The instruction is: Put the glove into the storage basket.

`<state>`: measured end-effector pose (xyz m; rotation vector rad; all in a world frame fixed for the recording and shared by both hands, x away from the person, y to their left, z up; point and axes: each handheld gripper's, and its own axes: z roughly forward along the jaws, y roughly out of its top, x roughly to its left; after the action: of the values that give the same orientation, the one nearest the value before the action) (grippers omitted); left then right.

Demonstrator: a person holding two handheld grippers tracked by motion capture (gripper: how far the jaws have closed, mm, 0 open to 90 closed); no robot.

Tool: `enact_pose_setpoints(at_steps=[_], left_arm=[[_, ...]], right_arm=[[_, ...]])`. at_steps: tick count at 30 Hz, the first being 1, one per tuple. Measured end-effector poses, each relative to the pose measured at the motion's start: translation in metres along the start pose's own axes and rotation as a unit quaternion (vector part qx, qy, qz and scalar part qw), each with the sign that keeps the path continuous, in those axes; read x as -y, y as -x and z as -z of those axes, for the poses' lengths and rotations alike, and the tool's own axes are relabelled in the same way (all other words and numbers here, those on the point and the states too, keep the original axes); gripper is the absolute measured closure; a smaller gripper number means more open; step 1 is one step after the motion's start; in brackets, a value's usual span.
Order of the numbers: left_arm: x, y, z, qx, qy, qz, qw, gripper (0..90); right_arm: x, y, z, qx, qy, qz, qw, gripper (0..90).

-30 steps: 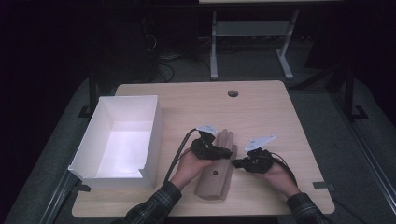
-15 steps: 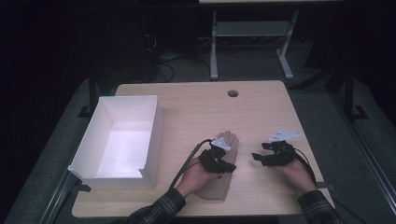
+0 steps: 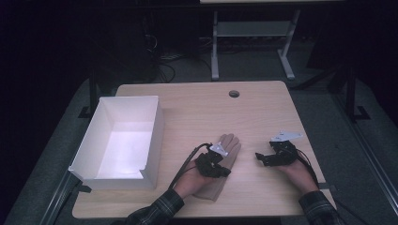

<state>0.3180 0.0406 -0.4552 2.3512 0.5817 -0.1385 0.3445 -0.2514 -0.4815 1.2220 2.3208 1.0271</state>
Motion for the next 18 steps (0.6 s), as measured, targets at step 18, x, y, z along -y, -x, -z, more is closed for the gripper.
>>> enact_pose_setpoints(at_steps=[18], left_arm=[[0.025, -0.004, 0.041, -0.030, 0.000, -0.001, 0.9995, 85.5]], right_arm=[[0.000, 0.001, -0.001, 0.002, 0.002, 0.002, 1.0000, 16.4]])
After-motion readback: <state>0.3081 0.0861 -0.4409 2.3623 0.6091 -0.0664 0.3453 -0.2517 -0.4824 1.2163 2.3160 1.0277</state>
